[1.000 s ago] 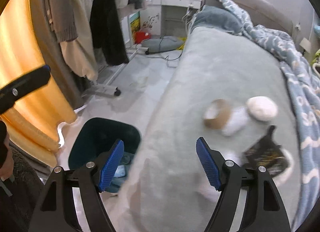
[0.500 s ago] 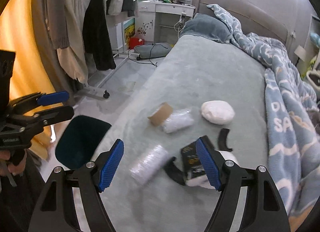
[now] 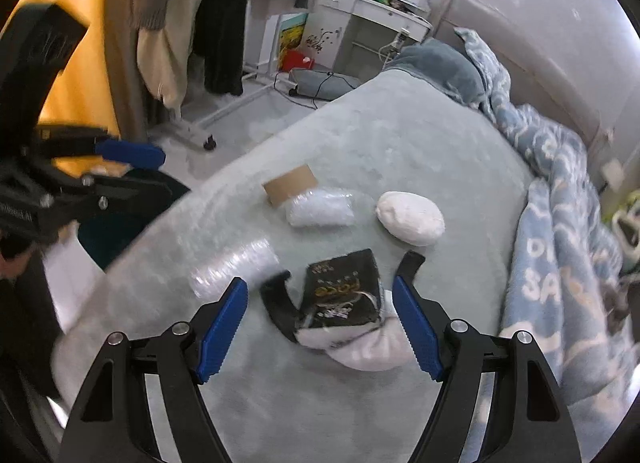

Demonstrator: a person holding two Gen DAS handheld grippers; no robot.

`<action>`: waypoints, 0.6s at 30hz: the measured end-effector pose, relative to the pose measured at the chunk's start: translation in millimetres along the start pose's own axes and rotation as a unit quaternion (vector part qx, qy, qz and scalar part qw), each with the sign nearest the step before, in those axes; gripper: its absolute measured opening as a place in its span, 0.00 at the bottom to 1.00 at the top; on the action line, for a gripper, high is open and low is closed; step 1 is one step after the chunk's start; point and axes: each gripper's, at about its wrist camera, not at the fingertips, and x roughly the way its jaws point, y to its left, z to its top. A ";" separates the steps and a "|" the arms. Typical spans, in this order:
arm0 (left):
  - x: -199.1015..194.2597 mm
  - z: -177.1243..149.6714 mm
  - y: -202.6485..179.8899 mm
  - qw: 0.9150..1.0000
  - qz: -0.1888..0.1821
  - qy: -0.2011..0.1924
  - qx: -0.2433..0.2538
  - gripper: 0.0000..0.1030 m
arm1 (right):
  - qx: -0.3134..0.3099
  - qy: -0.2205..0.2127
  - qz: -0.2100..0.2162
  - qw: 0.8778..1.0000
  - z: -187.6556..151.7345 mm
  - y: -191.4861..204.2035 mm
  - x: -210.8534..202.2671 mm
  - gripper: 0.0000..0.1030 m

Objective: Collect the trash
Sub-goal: 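Grasp the black tissue pack with the right tool while the left tool grasps bubble wrap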

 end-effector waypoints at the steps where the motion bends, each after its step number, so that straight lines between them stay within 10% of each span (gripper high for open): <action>1: 3.7 -0.9 -1.9 1.000 -0.001 0.005 0.002 0.69 | -0.017 0.002 -0.009 1.000 -1.2 2.5 1.0 0.73; 18: 45.3 -17.7 -25.3 0.998 -0.023 0.057 0.010 0.68 | -0.110 0.014 -0.041 0.993 -13.3 8.0 13.8 0.61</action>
